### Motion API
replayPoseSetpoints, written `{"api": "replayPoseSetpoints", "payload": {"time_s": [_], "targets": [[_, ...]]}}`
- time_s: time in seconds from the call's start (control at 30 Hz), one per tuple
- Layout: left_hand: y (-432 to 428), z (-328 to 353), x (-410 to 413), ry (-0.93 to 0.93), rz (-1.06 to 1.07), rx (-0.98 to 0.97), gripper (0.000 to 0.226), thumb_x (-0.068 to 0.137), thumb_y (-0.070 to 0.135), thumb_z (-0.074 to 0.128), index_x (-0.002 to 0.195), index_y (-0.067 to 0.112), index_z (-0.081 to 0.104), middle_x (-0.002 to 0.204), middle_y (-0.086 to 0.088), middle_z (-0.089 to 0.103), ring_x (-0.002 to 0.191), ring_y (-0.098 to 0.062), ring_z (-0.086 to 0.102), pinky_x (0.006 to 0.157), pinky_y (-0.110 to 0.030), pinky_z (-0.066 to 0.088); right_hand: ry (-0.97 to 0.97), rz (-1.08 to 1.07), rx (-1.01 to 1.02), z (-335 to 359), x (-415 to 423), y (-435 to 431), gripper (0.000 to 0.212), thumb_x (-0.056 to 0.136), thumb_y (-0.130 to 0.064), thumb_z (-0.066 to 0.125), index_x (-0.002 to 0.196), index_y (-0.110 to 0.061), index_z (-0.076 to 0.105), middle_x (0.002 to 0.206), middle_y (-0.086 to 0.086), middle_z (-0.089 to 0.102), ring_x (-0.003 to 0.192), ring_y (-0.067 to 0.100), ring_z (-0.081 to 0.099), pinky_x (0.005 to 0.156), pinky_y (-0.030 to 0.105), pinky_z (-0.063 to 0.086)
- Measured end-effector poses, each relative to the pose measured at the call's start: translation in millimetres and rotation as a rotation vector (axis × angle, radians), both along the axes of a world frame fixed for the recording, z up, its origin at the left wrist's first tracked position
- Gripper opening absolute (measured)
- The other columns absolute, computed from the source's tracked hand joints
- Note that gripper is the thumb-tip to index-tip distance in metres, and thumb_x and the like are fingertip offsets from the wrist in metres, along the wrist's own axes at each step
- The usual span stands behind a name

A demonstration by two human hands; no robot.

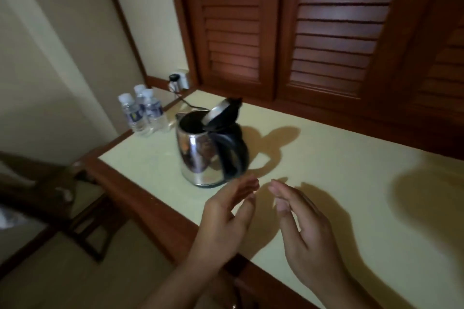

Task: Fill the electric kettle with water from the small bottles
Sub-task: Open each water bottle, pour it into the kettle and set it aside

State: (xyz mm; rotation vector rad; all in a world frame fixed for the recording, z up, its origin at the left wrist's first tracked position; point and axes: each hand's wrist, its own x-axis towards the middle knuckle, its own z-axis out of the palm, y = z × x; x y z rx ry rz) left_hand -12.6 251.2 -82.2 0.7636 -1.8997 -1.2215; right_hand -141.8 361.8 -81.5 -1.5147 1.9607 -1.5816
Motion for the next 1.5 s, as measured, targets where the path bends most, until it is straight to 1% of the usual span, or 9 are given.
{"api": "replayPoseSetpoints", "payload": {"time_s": [0.27,0.57,0.7,0.8,0.9,1.0,1.17,1.33,1.5], "targets": [[-88.2,30.8,106.1,0.136,0.162,-0.011,0.03,0.101,-0.004,0.062,0.12,0.016,0.072,0.109,0.003,0.079,0.109,-0.02,0.076,0.099,-0.045,0.059,-0.03,0.103,-0.203,29.0,102.9,-94.6,0.036,0.101,-0.023,0.05,0.133,-0.015,0.063,0.124,-0.016,0.067,0.115,0.006,0.065,0.093,0.02,0.052],[-244.3,37.5,157.6,0.15,0.306,0.001,0.026,0.1,0.014,0.066,0.122,0.027,0.071,0.106,0.011,0.076,0.106,-0.01,0.073,0.097,-0.042,0.061,0.118,0.094,-0.005,63.4,164.9,-253.5,0.034,0.103,-0.027,0.051,0.135,-0.021,0.062,0.123,-0.014,0.065,0.109,-0.007,0.058,0.088,0.014,0.05],[-298.3,33.4,164.7,0.132,0.357,-0.004,0.024,0.1,0.012,0.065,0.112,0.032,0.069,0.101,0.011,0.074,0.097,-0.009,0.073,0.091,-0.036,0.061,0.189,0.021,0.051,68.5,172.9,-336.0,0.03,0.103,-0.029,0.051,0.128,-0.022,0.066,0.107,0.002,0.073,0.088,0.013,0.067,0.072,0.029,0.052],[-326.0,27.7,166.3,0.112,0.386,0.035,0.029,0.101,0.009,0.062,0.098,0.038,0.064,0.095,0.007,0.072,0.091,-0.014,0.071,0.083,-0.03,0.06,0.255,-0.056,0.205,74.6,175.0,-395.2,0.038,0.103,-0.042,0.045,0.135,-0.025,0.057,0.115,0.014,0.067,0.099,0.029,0.066,0.073,0.027,0.042],[-344.6,20.3,164.9,0.1,0.413,0.065,0.025,0.103,0.013,0.06,0.096,0.037,0.062,0.094,0.008,0.07,0.092,-0.013,0.07,0.084,-0.029,0.06,0.524,-0.172,0.349,74.4,173.1,-435.3,0.047,0.101,-0.051,0.039,0.137,-0.024,0.052,0.115,0.015,0.059,0.103,0.037,0.059,0.071,0.036,0.041],[-355.5,15.1,167.1,0.063,0.432,0.078,0.016,0.105,0.014,0.058,0.105,0.029,0.062,0.097,0.013,0.067,0.092,-0.002,0.064,0.078,-0.016,0.051,0.756,-0.235,0.381,66.9,169.8,-452.2,0.046,0.099,-0.056,0.037,0.116,-0.019,0.058,0.11,0.008,0.057,0.099,0.035,0.057,0.064,0.034,0.035],[-358.2,8.1,174.5,0.039,0.366,0.123,0.02,0.1,0.01,0.063,0.112,0.026,0.063,0.098,0.011,0.066,0.09,-0.006,0.065,0.069,-0.004,0.047,0.904,-0.271,0.367,63.6,165.1,-457.4,0.042,0.098,-0.053,0.043,0.112,-0.016,0.056,0.098,0.007,0.054,0.081,0.029,0.054,0.058,0.031,0.033],[-350.8,3.1,165.4,-0.116,0.158,-0.048,0.074,0.082,0.041,0.085,0.144,0.034,0.046,0.136,0.016,0.055,0.122,-0.002,0.056,0.095,-0.015,0.049,0.904,-0.272,0.222,83.2,171.9,-433.9,0.035,0.092,-0.044,0.053,0.103,-0.012,0.06,0.081,0.01,0.062,0.069,0.034,0.061,0.057,0.031,0.032],[-316.3,27.6,150.1,0.166,-0.002,0.051,0.052,0.088,0.031,0.084,0.13,0.03,0.053,0.119,0.009,0.069,0.107,-0.011,0.07,0.084,-0.025,0.058,0.885,-0.31,0.06,120.9,170.6,-389.0,0.03,0.092,-0.047,0.055,0.097,-0.019,0.066,0.064,0.01,0.067,0.059,0.037,0.063,0.056,0.031,0.031]]}}
